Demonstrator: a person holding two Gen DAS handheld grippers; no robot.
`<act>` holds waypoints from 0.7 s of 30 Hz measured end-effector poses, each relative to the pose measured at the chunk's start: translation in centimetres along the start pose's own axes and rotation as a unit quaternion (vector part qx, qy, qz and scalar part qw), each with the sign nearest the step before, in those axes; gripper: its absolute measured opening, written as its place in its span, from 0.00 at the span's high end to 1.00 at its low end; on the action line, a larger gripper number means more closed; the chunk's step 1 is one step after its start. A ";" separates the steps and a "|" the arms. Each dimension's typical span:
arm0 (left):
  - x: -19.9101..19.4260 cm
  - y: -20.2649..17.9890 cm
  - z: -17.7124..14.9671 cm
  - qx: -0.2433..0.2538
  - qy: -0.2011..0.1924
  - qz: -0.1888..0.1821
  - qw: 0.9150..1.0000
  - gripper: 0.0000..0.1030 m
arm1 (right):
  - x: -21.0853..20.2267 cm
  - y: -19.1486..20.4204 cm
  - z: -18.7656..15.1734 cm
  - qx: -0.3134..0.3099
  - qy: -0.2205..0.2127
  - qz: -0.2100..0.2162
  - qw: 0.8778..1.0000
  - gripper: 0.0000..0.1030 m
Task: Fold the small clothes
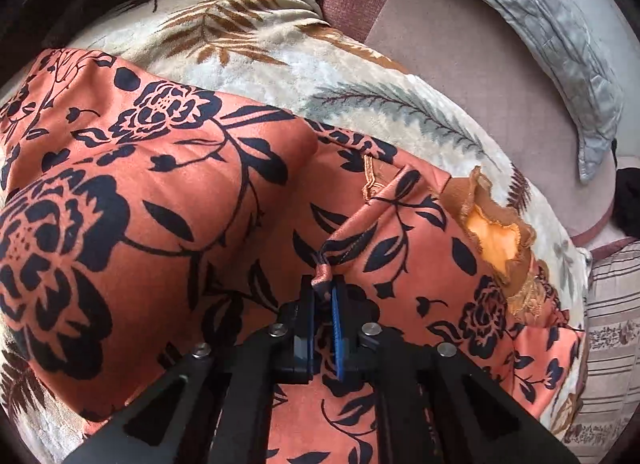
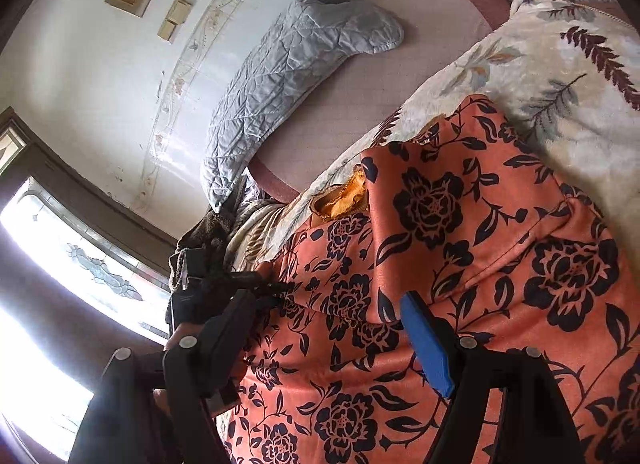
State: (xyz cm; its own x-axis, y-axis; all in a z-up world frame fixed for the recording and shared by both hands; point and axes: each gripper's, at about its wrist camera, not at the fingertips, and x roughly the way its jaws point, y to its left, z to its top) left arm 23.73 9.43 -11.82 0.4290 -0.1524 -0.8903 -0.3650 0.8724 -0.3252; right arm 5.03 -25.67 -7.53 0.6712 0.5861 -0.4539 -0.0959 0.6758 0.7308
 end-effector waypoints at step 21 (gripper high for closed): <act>-4.1 4.7 -8.6 0.083 -0.113 0.097 0.985 0.84 | 2.4 -8.5 10.7 0.137 0.007 -0.003 0.991 0.17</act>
State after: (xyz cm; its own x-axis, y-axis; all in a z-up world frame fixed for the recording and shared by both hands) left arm 13.20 10.16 -12.44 0.5444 0.1147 -0.8310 -0.3257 0.9418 -0.0833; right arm 15.33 -34.77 -9.40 0.6601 0.5907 -0.4641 0.1119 0.5337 0.8382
